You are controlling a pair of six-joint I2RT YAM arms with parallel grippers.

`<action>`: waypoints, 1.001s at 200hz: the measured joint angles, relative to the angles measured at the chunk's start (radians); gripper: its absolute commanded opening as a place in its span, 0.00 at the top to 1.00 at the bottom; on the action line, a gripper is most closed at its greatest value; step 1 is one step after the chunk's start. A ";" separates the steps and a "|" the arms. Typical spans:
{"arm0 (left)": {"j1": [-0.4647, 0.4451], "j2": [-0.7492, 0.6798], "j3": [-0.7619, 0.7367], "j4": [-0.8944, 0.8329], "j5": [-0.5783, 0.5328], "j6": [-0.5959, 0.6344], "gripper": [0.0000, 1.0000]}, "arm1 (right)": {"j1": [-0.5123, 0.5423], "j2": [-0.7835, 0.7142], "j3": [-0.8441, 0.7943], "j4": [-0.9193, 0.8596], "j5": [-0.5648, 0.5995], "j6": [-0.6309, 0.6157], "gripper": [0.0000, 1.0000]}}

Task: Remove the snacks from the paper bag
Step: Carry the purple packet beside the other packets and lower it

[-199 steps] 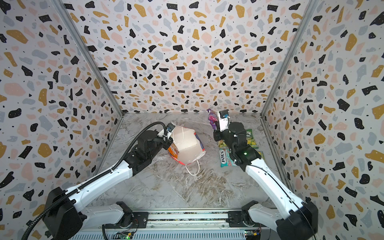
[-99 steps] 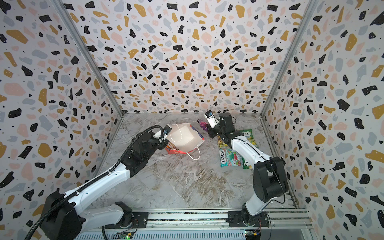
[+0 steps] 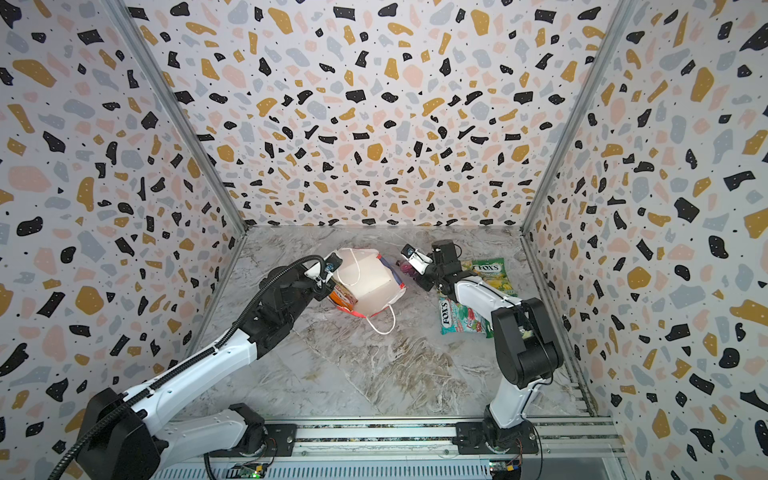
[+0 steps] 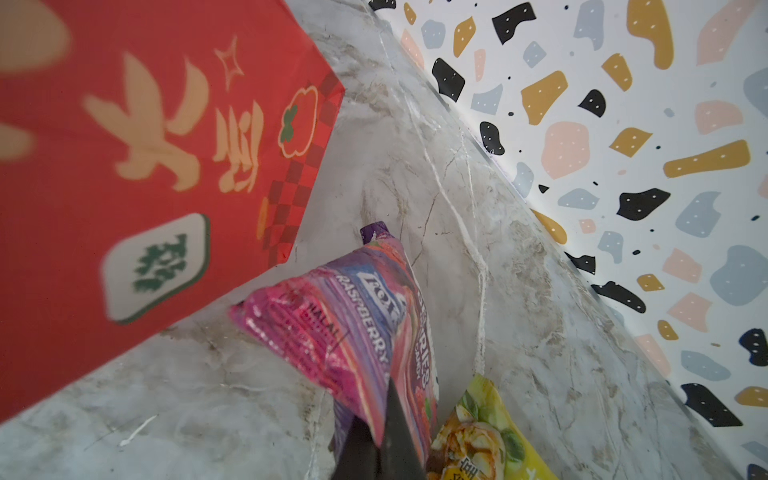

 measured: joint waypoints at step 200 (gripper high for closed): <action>0.001 -0.012 -0.019 0.016 0.003 -0.035 1.00 | 0.002 -0.117 -0.057 0.152 0.084 -0.058 0.57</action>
